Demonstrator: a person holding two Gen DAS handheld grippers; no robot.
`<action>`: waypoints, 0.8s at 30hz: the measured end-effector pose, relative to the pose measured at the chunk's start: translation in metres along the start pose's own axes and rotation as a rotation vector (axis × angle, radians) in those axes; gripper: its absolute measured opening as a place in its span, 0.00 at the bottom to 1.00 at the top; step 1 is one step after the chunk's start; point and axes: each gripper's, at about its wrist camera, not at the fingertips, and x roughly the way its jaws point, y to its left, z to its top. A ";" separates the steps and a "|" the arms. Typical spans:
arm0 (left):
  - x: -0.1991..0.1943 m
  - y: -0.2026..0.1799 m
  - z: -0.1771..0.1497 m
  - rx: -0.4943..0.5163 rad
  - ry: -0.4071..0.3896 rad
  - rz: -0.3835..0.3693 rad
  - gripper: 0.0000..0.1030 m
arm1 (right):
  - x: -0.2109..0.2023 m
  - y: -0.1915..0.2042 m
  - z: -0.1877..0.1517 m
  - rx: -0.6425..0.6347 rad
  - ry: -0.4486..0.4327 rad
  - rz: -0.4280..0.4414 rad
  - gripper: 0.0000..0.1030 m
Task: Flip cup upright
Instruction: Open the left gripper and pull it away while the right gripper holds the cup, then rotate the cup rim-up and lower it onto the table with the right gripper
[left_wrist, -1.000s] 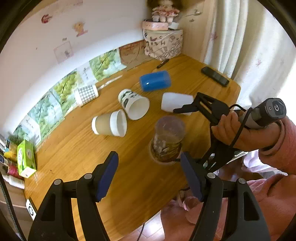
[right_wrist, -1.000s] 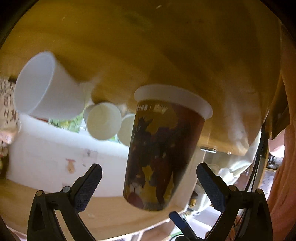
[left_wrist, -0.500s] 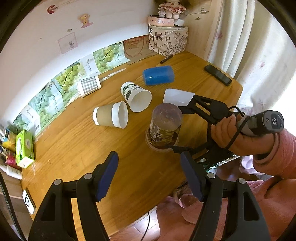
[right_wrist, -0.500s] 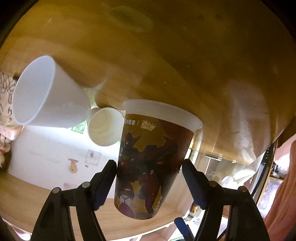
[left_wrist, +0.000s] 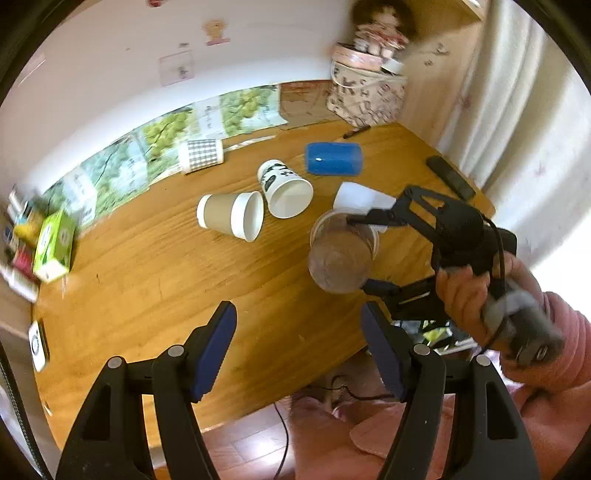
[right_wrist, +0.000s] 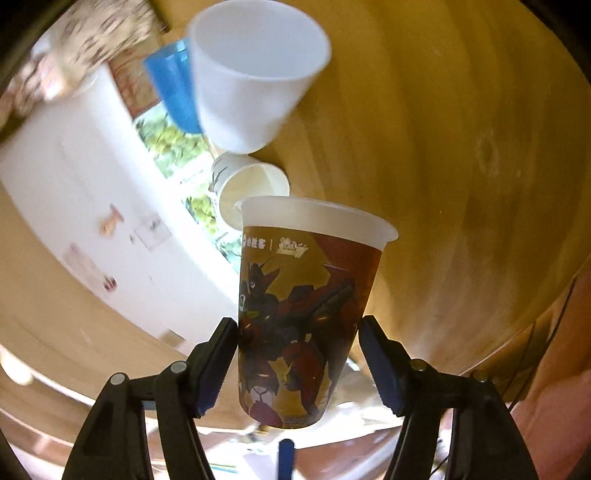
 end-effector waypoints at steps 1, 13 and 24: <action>-0.002 0.000 -0.002 -0.022 -0.007 0.006 0.71 | 0.004 -0.001 -0.002 -0.035 0.006 -0.029 0.66; -0.018 0.012 -0.020 -0.277 -0.098 0.083 0.71 | 0.007 0.042 -0.040 -0.634 -0.048 -0.335 0.66; -0.029 0.018 -0.044 -0.419 -0.138 0.145 0.71 | 0.018 0.060 -0.097 -1.364 -0.272 -0.511 0.66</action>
